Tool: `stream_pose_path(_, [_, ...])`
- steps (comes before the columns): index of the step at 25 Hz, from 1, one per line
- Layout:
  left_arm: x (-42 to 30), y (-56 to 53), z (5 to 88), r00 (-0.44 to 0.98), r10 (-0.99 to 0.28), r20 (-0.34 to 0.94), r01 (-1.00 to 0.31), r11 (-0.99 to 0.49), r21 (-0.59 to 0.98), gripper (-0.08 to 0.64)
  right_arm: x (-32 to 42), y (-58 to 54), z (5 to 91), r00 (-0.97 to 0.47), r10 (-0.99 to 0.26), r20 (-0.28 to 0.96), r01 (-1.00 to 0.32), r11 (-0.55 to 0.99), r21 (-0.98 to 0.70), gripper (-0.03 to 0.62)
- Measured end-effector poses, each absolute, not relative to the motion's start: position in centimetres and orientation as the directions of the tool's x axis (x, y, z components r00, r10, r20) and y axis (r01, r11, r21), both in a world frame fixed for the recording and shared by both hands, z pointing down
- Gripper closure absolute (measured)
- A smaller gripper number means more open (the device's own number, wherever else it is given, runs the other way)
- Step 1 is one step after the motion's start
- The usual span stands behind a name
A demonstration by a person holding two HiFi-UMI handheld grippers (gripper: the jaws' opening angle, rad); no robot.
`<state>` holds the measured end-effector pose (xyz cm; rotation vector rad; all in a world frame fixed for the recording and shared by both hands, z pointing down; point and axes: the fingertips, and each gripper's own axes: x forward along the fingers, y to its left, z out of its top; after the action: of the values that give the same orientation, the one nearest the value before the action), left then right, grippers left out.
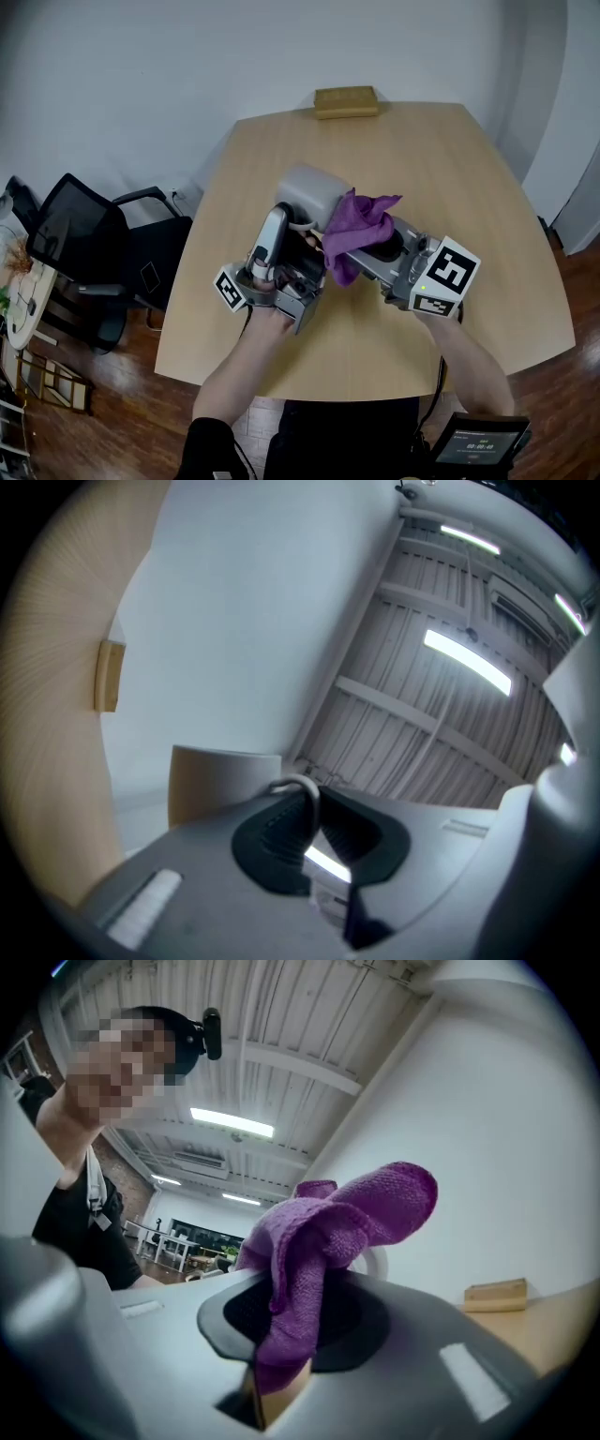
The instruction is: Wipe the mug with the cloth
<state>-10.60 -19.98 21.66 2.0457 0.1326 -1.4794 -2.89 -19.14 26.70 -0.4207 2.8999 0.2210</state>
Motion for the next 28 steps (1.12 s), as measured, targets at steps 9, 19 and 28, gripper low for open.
stream_pose_path(9, [-10.7, -19.6, 21.5, 0.378, -0.235, -0.895, 0.394, -0.834, 0.386, 0.518, 0.5, -25.3, 31.2, -0.868, -0.494, -0.060, -0.490, 0.869, -0.068, 0.518])
stream_pose_path(19, [-10.8, -19.5, 21.5, 0.369, -0.230, -0.900, 0.407, -0.831, 0.379, 0.518, -3.4, -18.0, 27.4, -0.965, -0.197, -0.174, -0.215, 0.972, 0.097, 0.518])
stream_pose_path(28, [-10.3, -18.9, 20.9, 0.401, -0.182, -0.898, 0.408, -0.842, 0.353, 0.518, -0.9, -25.1, 32.7, -0.890, -0.456, 0.017, -0.456, 0.886, -0.085, 0.518])
